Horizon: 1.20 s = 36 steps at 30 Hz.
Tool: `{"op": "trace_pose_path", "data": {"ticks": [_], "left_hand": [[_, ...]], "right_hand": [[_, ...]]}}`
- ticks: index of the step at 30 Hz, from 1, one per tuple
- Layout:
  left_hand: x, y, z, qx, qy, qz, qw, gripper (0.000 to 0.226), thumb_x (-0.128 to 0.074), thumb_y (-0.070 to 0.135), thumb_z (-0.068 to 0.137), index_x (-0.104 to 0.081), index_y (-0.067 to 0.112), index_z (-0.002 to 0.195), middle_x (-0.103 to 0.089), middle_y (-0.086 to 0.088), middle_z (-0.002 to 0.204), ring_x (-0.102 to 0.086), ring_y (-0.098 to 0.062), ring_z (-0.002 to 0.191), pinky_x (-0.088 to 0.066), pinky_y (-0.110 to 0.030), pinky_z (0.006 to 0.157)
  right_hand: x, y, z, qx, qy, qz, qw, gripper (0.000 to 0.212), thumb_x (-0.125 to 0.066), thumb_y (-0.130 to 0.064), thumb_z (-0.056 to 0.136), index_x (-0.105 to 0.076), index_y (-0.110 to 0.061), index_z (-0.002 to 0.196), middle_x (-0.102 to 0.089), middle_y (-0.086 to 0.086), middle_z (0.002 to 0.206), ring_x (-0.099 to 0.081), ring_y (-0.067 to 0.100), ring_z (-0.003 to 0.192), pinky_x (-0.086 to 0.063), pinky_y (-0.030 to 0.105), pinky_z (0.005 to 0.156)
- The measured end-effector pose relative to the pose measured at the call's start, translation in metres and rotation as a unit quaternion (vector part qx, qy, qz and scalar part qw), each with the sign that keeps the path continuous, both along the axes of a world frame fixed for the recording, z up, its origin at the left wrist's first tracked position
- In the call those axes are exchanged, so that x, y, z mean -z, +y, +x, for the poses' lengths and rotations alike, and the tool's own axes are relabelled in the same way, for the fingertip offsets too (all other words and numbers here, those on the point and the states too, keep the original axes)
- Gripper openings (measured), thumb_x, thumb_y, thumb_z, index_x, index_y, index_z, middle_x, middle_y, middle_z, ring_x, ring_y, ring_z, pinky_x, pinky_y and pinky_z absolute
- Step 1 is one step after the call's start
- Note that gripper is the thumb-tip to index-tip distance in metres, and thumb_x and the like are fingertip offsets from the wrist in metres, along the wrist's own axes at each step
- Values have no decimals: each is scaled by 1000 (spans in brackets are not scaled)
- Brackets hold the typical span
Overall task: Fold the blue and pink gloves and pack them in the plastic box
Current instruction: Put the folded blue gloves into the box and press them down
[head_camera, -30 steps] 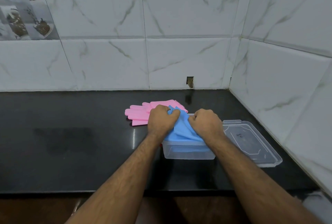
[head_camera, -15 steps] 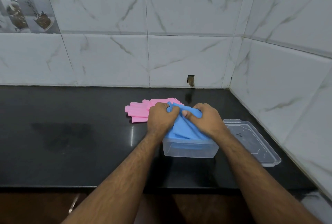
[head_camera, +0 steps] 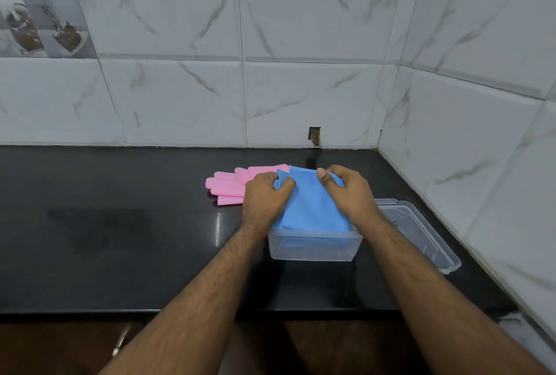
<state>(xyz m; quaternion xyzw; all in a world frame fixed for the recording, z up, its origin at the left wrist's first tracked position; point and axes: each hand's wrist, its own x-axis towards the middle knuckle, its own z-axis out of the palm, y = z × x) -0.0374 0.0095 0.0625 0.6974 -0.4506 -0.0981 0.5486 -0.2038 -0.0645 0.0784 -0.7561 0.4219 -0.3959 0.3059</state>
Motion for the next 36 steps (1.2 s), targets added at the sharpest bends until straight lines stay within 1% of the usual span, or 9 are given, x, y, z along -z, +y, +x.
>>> {"op": "trace_pose_path", "data": {"ticks": [5,8,11,14,19,23,27,31,36], "left_hand": [[2,1,0,12,-27,-3,1000,39,-61,29,89,-46,4,62,-44,-5,57,-39,-14,55,-32,-33,52],[3,0,-1,4,-23,5,1000,28,-65,38,90,-56,13,80,-56,7,67,-50,-11,60,-40,-29,56],[0,4,1,29,23,9,999,46,-72,57,86,-57,27,118,-61,24,96,-58,7,86,-44,-14,70],[-4,7,2,89,49,4,995,57,-77,60,82,-63,30,128,-67,19,123,-62,-3,113,-51,-26,96],[-6,15,2,163,132,10,978,31,-78,45,88,-77,15,100,-80,-2,98,-76,-24,93,-59,-55,89],[-7,17,0,149,124,22,981,34,-72,41,94,-76,7,95,-80,-7,93,-77,-28,90,-59,-55,87],[-8,14,0,109,93,44,989,38,-69,41,96,-73,4,87,-79,-8,87,-76,-26,84,-60,-53,82],[-9,10,-1,81,37,68,994,45,-64,42,96,-70,-2,90,-76,-14,89,-73,-30,85,-60,-52,80],[-6,7,-1,65,25,61,996,42,-62,39,97,-69,-2,87,-75,-15,86,-72,-31,83,-58,-50,77]], "right_hand": [[2,-6,4,26,41,11,999,42,-57,-59,95,-70,-23,80,-70,-4,78,-67,16,77,-50,28,63],[0,-7,4,21,35,32,999,43,-59,-61,93,-72,-23,77,-71,-4,75,-69,17,76,-53,32,63],[-1,-5,1,-26,-20,72,997,44,-63,-64,89,-71,-23,74,-73,-1,77,-71,20,75,-56,37,67],[-3,-1,-4,-91,-96,123,984,51,-70,-59,86,-67,-8,78,-71,19,85,-68,27,72,-52,40,67],[-4,0,-7,-89,-129,146,977,70,-72,-57,81,-58,10,91,-63,36,97,-62,33,74,-49,43,69],[-1,-4,-2,-37,-77,123,989,51,-68,-60,85,-70,-9,84,-74,12,88,-72,28,80,-59,45,72],[3,-5,3,42,-1,25,999,29,-64,-62,89,-64,-33,91,-62,-22,95,-61,6,91,-47,25,72],[6,1,2,92,55,-38,994,41,-57,-49,98,-56,-18,126,-62,3,119,-60,19,104,-50,35,85],[11,24,-5,123,159,-108,974,52,-51,-39,103,-34,-14,145,-49,14,135,-62,38,110,-53,48,86]]}}
